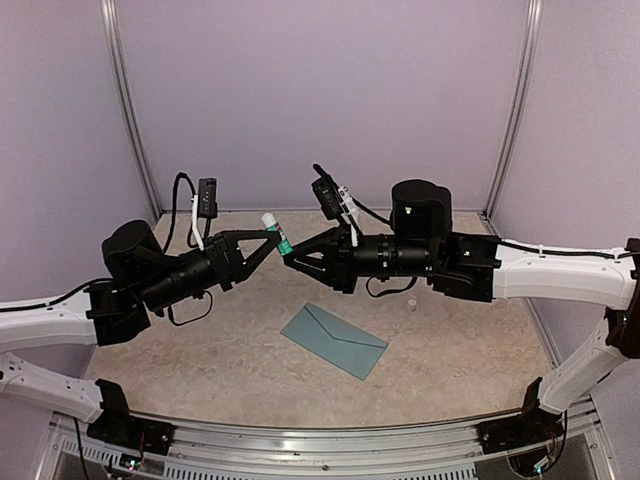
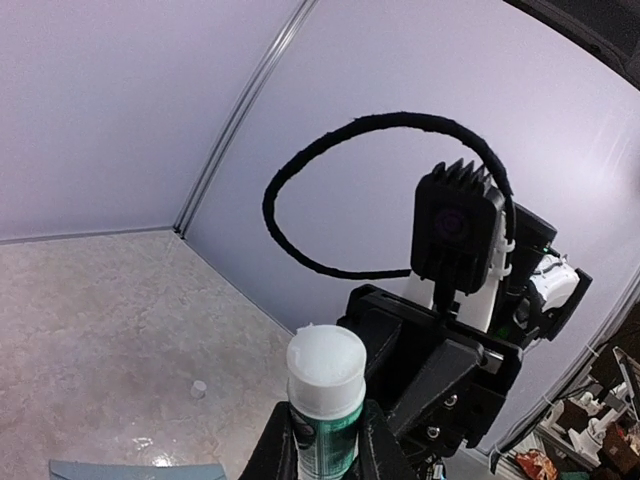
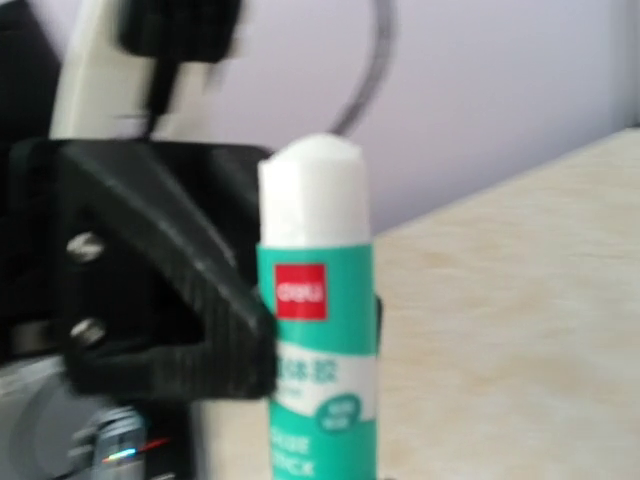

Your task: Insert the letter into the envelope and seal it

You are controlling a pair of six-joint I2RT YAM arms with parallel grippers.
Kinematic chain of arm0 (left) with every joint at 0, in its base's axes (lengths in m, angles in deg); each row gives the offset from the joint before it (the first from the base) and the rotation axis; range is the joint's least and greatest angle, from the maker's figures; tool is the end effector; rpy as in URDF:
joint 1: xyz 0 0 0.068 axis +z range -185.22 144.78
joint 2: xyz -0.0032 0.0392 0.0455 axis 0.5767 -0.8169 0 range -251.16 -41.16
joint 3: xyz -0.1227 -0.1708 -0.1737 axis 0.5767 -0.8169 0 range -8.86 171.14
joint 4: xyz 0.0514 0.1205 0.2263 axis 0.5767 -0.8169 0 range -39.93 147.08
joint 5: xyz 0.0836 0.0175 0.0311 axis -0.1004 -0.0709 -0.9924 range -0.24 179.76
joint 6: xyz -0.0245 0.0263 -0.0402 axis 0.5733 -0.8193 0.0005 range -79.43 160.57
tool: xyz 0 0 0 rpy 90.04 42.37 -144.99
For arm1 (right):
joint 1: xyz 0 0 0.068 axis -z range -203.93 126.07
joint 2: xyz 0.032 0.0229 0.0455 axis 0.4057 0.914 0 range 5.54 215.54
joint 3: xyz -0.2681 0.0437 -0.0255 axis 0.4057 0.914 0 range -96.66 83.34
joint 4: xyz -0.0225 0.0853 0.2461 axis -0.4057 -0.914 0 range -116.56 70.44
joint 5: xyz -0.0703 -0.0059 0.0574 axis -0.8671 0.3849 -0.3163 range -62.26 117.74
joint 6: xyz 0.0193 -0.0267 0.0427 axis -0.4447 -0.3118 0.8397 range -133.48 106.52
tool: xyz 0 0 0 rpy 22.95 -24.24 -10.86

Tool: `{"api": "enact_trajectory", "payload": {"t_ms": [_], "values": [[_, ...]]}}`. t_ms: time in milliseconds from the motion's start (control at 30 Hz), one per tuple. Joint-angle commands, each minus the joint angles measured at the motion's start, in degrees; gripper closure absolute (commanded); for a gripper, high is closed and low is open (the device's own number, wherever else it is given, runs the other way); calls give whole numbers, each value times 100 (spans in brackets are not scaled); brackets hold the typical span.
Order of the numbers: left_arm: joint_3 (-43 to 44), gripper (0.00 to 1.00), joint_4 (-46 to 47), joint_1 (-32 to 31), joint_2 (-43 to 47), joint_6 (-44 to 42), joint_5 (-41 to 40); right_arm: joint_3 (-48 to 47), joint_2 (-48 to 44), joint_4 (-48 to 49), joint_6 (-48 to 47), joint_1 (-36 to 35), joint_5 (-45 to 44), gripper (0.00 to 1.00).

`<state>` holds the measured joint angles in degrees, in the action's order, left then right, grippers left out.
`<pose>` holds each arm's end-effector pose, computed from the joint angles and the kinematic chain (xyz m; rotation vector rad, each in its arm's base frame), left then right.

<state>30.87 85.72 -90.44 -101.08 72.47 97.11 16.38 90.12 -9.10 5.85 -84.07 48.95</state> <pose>0.1369 -0.2051 0.3297 0.4300 1.5076 -1.3220 0.1646 0.3125 0.3460 -0.9336 1.6312 1.3129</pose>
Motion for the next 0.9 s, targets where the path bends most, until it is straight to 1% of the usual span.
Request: {"api": "enact_trajectory", "payload": {"t_ms": [0,133,233,300,367,400,467,500,567,600,667,700,733,767,867], "values": [[133,100,-171,-33,1,36,-295,-677,332,-998,-633,-371,-2843,93],[123,100,-157,-32,-75,141,-405,-1179,773,-1483,-776,-651,-4272,93],[109,100,-145,-32,-129,191,-438,-1515,1035,-1655,-800,-807,-4953,94],[97,100,-132,-26,-146,210,-418,-1554,1067,-1644,-730,-832,-5087,94],[82,100,-115,-3,-123,211,-373,-1403,934,-1458,-630,-815,-4902,94],[67,96,-121,14,-105,205,-338,-1302,839,-1346,-573,-780,-4753,94],[-14,88,-106,65,25,209,-298,-1056,613,-1110,-443,-655,-4134,93],[-58,82,-100,95,84,230,-289,-887,470,-974,-391,-561,-3704,93],[-146,68,-52,173,226,280,-217,-527,192,-446,-299,-318,-2518,93],[-171,63,-30,206,284,296,-152,-323,108,-250,-213,-173,-1888,93],[-171,50,12,225,342,277,45,16,-26,407,-20,103,-407,92],[-167,44,66,230,355,256,176,171,-69,731,150,188,141,92],[-167,35,146,231,351,236,422,361,-98,1035,285,262,682,92],[-167,30,255,227,338,218,642,485,-111,1342,440,321,1100,92],[-109,20,488,175,252,164,1172,644,-78,1948,830,426,2081,92]]}}
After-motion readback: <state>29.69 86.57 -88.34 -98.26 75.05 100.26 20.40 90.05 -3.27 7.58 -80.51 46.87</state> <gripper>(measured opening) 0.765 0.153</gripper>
